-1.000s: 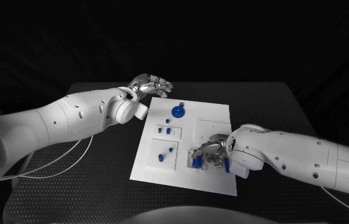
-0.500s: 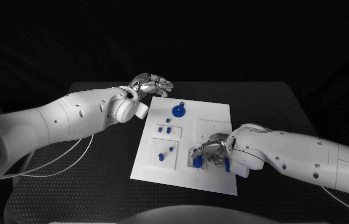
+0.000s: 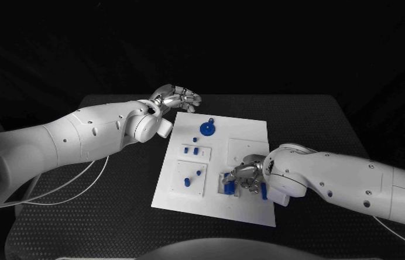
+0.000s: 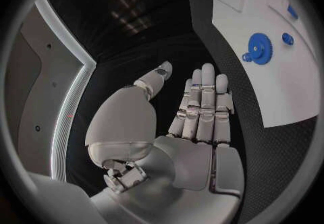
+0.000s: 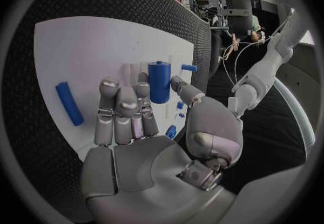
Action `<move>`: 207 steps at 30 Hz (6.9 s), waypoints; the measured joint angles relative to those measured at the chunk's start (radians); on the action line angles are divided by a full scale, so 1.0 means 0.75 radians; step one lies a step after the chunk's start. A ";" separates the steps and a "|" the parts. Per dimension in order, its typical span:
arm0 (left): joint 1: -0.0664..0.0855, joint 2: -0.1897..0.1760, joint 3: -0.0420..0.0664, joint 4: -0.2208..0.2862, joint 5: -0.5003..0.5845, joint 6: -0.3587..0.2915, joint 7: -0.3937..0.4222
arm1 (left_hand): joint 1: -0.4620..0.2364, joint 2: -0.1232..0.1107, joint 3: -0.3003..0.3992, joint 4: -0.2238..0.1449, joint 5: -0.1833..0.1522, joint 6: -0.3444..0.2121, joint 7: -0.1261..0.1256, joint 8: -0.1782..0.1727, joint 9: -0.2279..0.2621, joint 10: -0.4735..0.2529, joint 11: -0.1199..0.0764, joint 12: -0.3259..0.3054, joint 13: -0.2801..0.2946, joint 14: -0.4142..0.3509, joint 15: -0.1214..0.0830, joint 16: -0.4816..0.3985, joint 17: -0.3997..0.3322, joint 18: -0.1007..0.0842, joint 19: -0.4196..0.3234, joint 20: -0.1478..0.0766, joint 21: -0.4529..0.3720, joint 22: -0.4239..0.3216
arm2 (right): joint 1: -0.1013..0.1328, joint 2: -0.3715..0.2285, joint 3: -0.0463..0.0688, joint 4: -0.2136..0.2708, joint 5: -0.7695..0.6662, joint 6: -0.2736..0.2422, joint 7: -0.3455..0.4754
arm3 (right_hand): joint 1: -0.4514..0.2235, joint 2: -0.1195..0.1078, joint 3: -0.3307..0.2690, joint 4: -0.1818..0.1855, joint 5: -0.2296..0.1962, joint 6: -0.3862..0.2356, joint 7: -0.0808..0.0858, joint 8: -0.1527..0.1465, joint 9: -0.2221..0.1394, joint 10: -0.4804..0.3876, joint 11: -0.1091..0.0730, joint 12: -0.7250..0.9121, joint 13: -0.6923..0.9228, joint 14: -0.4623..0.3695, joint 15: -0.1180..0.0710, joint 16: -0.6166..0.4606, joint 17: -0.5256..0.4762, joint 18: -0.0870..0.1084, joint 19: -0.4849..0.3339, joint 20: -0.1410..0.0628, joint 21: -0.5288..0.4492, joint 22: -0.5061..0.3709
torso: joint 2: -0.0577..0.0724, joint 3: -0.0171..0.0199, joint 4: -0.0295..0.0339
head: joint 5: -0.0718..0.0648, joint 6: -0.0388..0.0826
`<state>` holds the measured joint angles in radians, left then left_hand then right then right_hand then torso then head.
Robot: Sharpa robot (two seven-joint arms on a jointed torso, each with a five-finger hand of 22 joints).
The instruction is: Assemble the parts on the task board
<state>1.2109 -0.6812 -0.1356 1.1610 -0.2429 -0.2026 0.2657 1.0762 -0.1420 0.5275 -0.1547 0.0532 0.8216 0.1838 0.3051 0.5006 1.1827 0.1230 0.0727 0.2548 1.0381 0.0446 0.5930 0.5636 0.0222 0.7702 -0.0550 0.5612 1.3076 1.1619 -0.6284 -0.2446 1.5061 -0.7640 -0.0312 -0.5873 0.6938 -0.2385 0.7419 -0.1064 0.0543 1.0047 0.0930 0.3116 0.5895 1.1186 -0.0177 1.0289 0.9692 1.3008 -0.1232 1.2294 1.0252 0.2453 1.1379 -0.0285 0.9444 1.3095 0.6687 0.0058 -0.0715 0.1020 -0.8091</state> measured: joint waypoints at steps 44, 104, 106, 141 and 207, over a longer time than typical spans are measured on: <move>0.001 -0.005 0.000 0.000 0.000 0.001 -0.002 | -0.005 -0.005 0.000 0.007 0.000 0.000 0.000 0.005 -0.001 0.000 0.000 0.000 0.001 0.000 0.000 -0.005 0.003 -0.001 0.000 0.000 0.000 0.001 | -0.015 -0.035 -0.004 0.064 -0.207 0.029 0.109 | 0.069 0.038 -0.342 -0.228 0.000 -0.006 -0.007 -0.018 0.030 -0.021 -0.004 0.000 0.023 -0.011 0.000 -0.016 0.019 0.003 -0.034 -0.005 -0.008 -0.001 | 0.000 0.0008 -0.0005 | 0.002 0.002; 0.002 -0.010 0.000 0.002 -0.002 0.003 -0.012 | -0.005 -0.005 0.000 0.022 0.000 -0.003 -0.003 0.005 -0.003 -0.004 -0.004 0.000 0.002 0.000 0.000 -0.010 0.012 -0.001 0.000 0.000 -0.005 0.000 | -0.016 -0.087 -0.003 0.083 -0.241 0.045 0.111 | 0.064 0.036 -0.266 -0.189 0.000 0.063 -0.020 -0.030 0.042 0.029 -0.019 -0.011 0.046 0.015 -0.013 -0.015 0.032 0.004 0.005 -0.005 0.000 -0.001 | 0.000 0.0001 0.0001 | -0.002 0.000; 0.002 -0.010 0.000 0.001 -0.002 0.003 -0.012 | -0.005 -0.005 0.000 0.022 0.000 -0.003 -0.003 0.005 -0.003 -0.004 -0.004 0.000 0.002 0.000 0.000 -0.010 0.012 -0.001 0.000 0.000 -0.005 0.000 | -0.012 -0.112 -0.004 0.095 -0.240 0.035 0.124 | 0.071 0.043 -0.272 -0.195 0.000 0.063 -0.019 -0.039 0.042 0.029 -0.019 -0.016 0.046 0.016 -0.012 -0.015 0.032 0.004 0.005 -0.005 0.000 -0.001 | 0.000 0.0003 -0.0001 | -0.003 0.003; 0.001 -0.005 -0.002 -0.001 -0.002 0.006 -0.012 | -0.005 -0.005 0.000 0.022 0.000 -0.003 -0.003 0.010 -0.003 -0.004 -0.004 0.000 0.002 0.000 0.000 -0.010 0.016 -0.001 0.000 0.000 -0.005 0.000 | 0.022 -0.332 -0.006 0.114 -0.348 0.067 0.044 | 0.128 0.107 -0.212 -0.120 -0.005 0.053 -0.010 -0.064 0.031 0.060 -0.012 -0.004 0.058 0.021 -0.006 -0.027 0.033 0.005 0.000 0.000 0.000 -0.001 | 0.001 0.0029 -0.0017 | -0.056 0.043; 0.002 -0.016 -0.002 0.007 -0.002 0.023 -0.019 | -0.011 0.001 -0.002 0.038 0.000 -0.003 -0.003 0.010 -0.006 -0.004 -0.004 0.000 0.003 0.000 0.000 -0.015 0.024 -0.001 0.000 0.000 -0.005 0.001 | -0.078 -0.185 0.010 0.098 -0.738 0.083 0.017 | 0.195 0.115 0.084 -0.134 0.329 0.095 -0.047 0.201 0.002 0.076 0.000 0.119 0.185 0.030 0.004 0.007 0.040 -0.006 0.006 -0.007 0.036 -0.001 | -0.001 -0.0017 0.0019 | -0.051 0.003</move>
<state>1.2121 -0.6935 -0.1374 1.1662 -0.2446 -0.1856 0.2515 1.0677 -0.1415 0.5262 -0.1259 0.0532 0.8195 0.1816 0.3129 0.4961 1.1793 0.1197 0.0727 0.2571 1.0381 0.0446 0.5814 0.5815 0.0211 0.7702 -0.0550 0.5573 1.3081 1.1037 -0.7671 -0.2368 1.5799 -1.3175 0.0308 -0.5743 0.8402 -0.1522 0.8047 -0.2072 0.3010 1.0763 0.0574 0.4621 0.5910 1.1758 -0.0176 1.1177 1.1082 1.3231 -0.1200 1.2348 1.0549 0.2408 1.1426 -0.0338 0.9716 1.3090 0.6681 0.0046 -0.0701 0.0640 -0.8068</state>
